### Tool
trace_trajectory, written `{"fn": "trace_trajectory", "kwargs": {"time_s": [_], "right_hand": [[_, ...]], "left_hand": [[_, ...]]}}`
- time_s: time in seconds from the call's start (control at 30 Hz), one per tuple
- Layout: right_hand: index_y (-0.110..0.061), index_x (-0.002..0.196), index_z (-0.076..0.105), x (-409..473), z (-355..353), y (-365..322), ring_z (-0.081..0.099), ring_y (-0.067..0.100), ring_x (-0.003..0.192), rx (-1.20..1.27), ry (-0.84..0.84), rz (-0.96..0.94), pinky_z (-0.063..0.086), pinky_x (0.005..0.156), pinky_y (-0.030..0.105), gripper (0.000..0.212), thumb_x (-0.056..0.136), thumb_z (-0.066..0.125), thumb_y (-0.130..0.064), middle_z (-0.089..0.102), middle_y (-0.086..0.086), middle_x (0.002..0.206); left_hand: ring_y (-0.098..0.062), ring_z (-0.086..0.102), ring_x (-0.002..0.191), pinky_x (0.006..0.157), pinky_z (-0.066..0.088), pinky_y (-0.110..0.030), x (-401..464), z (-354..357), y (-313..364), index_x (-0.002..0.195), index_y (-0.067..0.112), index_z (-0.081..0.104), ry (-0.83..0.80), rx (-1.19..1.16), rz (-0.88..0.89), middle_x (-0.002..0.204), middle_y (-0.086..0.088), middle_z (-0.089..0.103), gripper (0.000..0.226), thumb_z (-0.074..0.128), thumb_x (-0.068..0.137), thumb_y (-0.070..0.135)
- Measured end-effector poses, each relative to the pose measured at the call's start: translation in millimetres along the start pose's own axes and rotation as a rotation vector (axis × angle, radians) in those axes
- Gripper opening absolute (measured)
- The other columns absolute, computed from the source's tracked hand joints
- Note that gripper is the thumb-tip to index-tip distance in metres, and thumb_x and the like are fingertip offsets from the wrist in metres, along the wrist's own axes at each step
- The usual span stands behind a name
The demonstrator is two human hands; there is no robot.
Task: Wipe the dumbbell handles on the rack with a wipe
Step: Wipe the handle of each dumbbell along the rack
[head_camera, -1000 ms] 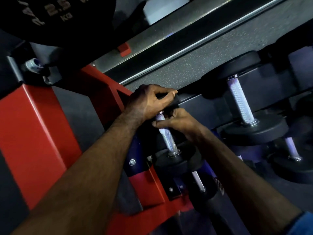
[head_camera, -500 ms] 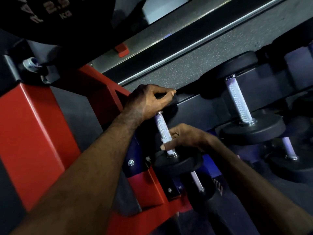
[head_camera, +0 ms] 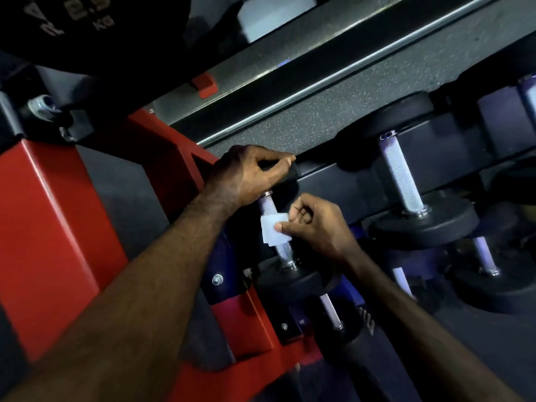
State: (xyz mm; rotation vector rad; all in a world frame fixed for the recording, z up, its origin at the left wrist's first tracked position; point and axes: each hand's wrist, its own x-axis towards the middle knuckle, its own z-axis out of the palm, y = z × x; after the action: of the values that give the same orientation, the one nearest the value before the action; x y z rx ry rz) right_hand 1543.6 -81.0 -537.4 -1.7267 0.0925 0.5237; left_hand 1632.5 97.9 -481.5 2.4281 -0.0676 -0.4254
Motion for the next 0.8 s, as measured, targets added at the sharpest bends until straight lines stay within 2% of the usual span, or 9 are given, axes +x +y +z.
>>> {"fn": "trace_trajectory", "kwargs": {"time_s": [0.07, 0.1, 0.17, 0.27, 0.37, 0.43, 0.53, 0.67, 0.8], "right_hand": [[-0.015, 0.082, 0.069, 10, 5, -13, 0.052, 0.004, 0.059, 0.009, 0.005, -0.079, 0.048, 0.059, 0.021, 0.02, 0.08, 0.088, -0.018, 0.066, 0.001, 0.07], [-0.016, 0.085, 0.071, 13, 7, -15, 0.054, 0.005, 0.061, 0.011, 0.01, -0.099, 0.05, 0.062, 0.023, 0.015, 0.082, 0.086, -0.017, 0.069, 0.003, 0.074], [-0.017, 0.09, 0.073, 6, 8, -14, 0.058, 0.003, 0.063, -0.024, 0.038, -0.098, 0.052, 0.065, 0.022, 0.01, 0.086, 0.081, -0.015, 0.071, -0.003, 0.077], [-0.021, 0.092, 0.075, -30, 5, 1, 0.065, -0.003, 0.066, -0.151, 0.049, -0.02, 0.057, 0.069, 0.025, 0.006, 0.087, 0.076, -0.019, 0.071, -0.011, 0.074], [-0.025, 0.091, 0.075, -36, 13, -4, 0.071, 0.003, 0.073, -0.154, 0.099, 0.02, 0.061, 0.075, 0.038, 0.015, 0.081, 0.071, -0.036, 0.074, -0.012, 0.078], [-0.025, 0.091, 0.074, -20, 20, -15, 0.072, 0.008, 0.076, -0.108, 0.144, 0.005, 0.061, 0.076, 0.041, 0.021, 0.078, 0.073, -0.042, 0.075, -0.01, 0.081], [-0.023, 0.089, 0.071, -9, 26, -19, 0.071, 0.008, 0.074, -0.108, 0.155, -0.004, 0.061, 0.076, 0.042, 0.021, 0.076, 0.082, -0.035, 0.074, -0.009, 0.08], [-0.029, 0.087, 0.069, -41, 19, 10, 0.072, 0.006, 0.071, -0.186, 0.071, 0.159, 0.062, 0.07, 0.043, 0.025, 0.069, 0.086, -0.037, 0.075, -0.012, 0.078], [-0.023, 0.085, 0.072, -29, 21, -1, 0.074, 0.008, 0.072, -0.091, 0.114, 0.128, 0.063, 0.074, 0.042, 0.022, 0.07, 0.088, -0.025, 0.076, -0.007, 0.078]], "left_hand": [[0.002, 0.074, 0.094, 0.091, 0.061, -0.036, 0, -1, 1, 0.112, 0.053, 0.079, -0.006, -0.003, -0.005, 0.11, 0.025, 0.077, 0.049, 0.05, 0.08, 0.076], [0.002, 0.074, 0.096, 0.092, 0.06, -0.036, -1, -1, 1, 0.112, 0.054, 0.079, -0.003, -0.003, -0.004, 0.11, 0.025, 0.077, 0.048, 0.051, 0.08, 0.076], [0.003, 0.072, 0.105, 0.097, 0.059, -0.036, 1, -1, 1, 0.113, 0.054, 0.079, 0.004, -0.006, 0.004, 0.111, 0.027, 0.077, 0.046, 0.052, 0.082, 0.075], [0.002, 0.072, 0.107, 0.097, 0.059, -0.037, 1, 0, -1, 0.112, 0.055, 0.079, 0.017, -0.011, 0.009, 0.111, 0.027, 0.077, 0.043, 0.054, 0.083, 0.074], [0.005, 0.071, 0.104, 0.097, 0.059, -0.035, -1, 0, 0, 0.112, 0.054, 0.079, 0.014, -0.02, -0.001, 0.111, 0.028, 0.076, 0.045, 0.053, 0.082, 0.075], [0.006, 0.071, 0.105, 0.097, 0.06, -0.035, 0, 0, 1, 0.111, 0.056, 0.078, 0.004, -0.021, -0.011, 0.112, 0.03, 0.076, 0.043, 0.053, 0.081, 0.075], [0.005, 0.071, 0.107, 0.098, 0.059, -0.035, 0, -1, 0, 0.111, 0.057, 0.078, -0.001, -0.022, -0.01, 0.114, 0.029, 0.076, 0.041, 0.054, 0.082, 0.073], [0.003, 0.071, 0.108, 0.099, 0.059, -0.036, 0, 0, -2, 0.112, 0.056, 0.077, 0.006, -0.019, 0.0, 0.113, 0.028, 0.076, 0.041, 0.054, 0.083, 0.075], [0.003, 0.071, 0.108, 0.098, 0.059, -0.036, 0, 0, -3, 0.111, 0.057, 0.078, 0.007, -0.017, 0.002, 0.115, 0.029, 0.076, 0.042, 0.054, 0.082, 0.076]]}}
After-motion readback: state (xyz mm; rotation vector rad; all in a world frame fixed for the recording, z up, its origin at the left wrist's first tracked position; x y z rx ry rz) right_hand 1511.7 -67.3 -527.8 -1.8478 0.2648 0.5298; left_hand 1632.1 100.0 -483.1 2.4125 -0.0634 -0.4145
